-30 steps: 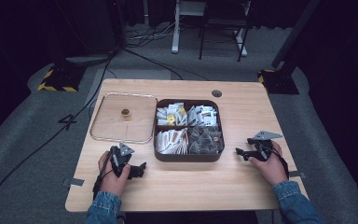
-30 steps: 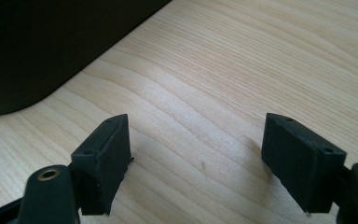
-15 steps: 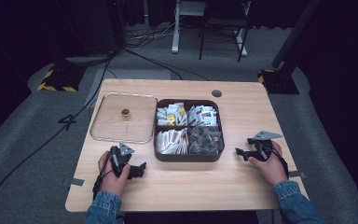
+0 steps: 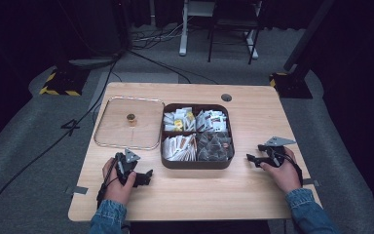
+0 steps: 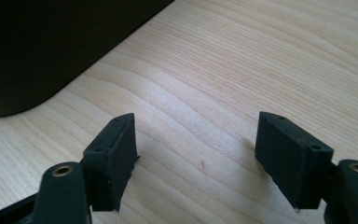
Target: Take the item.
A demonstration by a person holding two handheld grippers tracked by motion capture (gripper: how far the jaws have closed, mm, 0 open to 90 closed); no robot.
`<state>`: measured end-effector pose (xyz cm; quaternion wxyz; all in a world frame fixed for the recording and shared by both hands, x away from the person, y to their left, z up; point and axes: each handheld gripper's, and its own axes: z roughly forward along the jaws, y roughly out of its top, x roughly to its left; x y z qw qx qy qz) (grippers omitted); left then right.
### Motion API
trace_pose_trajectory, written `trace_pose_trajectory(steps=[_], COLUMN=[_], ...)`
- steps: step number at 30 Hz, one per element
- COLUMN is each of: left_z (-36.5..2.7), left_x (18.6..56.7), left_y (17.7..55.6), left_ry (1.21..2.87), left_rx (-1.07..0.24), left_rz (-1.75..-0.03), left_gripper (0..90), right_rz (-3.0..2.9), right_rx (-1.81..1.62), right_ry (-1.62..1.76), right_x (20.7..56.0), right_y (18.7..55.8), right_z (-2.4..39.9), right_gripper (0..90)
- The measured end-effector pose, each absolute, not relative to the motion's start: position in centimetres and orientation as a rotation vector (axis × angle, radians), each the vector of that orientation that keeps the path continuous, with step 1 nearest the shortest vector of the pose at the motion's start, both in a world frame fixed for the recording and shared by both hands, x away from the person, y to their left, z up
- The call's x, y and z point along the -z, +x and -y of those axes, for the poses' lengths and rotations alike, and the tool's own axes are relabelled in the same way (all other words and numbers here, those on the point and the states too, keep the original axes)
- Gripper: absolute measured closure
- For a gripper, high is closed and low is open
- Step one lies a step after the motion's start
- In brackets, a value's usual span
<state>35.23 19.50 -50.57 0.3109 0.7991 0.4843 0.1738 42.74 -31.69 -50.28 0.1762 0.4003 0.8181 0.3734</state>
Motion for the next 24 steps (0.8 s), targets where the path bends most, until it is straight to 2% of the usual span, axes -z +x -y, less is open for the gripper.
trace_pose_trajectory(steps=[8, 24], left_z=[-19.5, -19.5], left_x=[50.6, 50.6], left_y=[35.2, 35.2], left_ry=[2.11, 2.111], left_rx=[-0.459, -0.458], left_rz=[-1.279, -1.28], left_gripper=[0.0, 0.1], right_rz=[-2.301, -2.293], right_rx=[-1.075, -1.161], right_ry=[1.189, 1.186], right_x=[49.6, 45.3], right_y=[42.8, 43.9], right_z=[31.8, 30.4], right_gripper=[34.3, 42.6])
